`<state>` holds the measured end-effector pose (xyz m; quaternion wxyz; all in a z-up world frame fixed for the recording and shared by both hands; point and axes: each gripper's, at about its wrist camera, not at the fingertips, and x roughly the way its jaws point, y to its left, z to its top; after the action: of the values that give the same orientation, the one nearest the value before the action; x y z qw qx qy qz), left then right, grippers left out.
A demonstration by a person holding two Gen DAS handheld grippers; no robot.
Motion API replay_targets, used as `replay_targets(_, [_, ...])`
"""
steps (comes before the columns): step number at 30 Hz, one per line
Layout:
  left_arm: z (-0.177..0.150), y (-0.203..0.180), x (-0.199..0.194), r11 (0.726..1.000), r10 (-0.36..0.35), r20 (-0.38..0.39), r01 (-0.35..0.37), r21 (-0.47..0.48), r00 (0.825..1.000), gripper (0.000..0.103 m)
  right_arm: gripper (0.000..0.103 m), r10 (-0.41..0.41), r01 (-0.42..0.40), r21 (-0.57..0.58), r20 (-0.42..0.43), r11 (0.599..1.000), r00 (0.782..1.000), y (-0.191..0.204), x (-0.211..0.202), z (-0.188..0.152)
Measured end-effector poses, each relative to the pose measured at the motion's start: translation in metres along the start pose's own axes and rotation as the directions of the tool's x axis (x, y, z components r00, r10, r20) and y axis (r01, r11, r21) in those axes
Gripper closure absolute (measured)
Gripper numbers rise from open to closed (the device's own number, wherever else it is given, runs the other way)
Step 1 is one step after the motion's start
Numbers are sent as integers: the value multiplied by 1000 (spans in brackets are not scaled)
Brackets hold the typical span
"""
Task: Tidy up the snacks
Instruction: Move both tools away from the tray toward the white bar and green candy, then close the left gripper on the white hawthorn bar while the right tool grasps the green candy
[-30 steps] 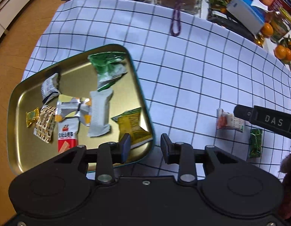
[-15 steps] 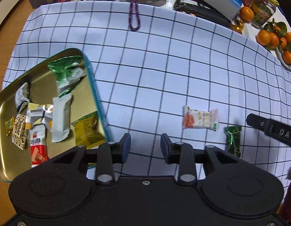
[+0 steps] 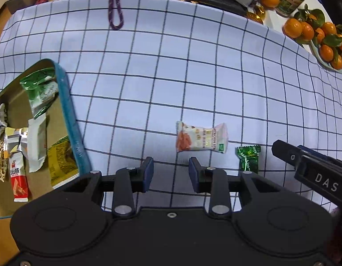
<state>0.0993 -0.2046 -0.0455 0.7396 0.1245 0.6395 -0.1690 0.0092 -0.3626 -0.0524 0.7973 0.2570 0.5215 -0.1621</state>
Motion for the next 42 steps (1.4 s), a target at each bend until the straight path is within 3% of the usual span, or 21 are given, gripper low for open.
replay_targets(22, [19, -30, 19, 1000, 2, 54, -3, 24, 999, 60, 52, 21, -21, 85, -3, 996, 1000, -27, -4, 3])
replay_targets(25, [21, -23, 15, 1000, -2, 95, 1, 4, 995, 60, 52, 23, -23, 93, -2, 995, 1000, -30, -5, 3])
replay_targets(29, [28, -9, 17, 996, 62, 144, -52, -72, 988, 60, 52, 32, -32, 90, 2, 995, 999, -26, -7, 3])
replay_targets(34, [33, 8, 24, 985, 33, 105, -15, -175, 994, 60, 52, 36, -36, 69, -9, 997, 999, -18, -6, -1])
replay_targets(42, [27, -3, 32, 993, 89, 71, -82, -88, 993, 60, 52, 43, -42, 62, -6, 997, 999, -16, -8, 1])
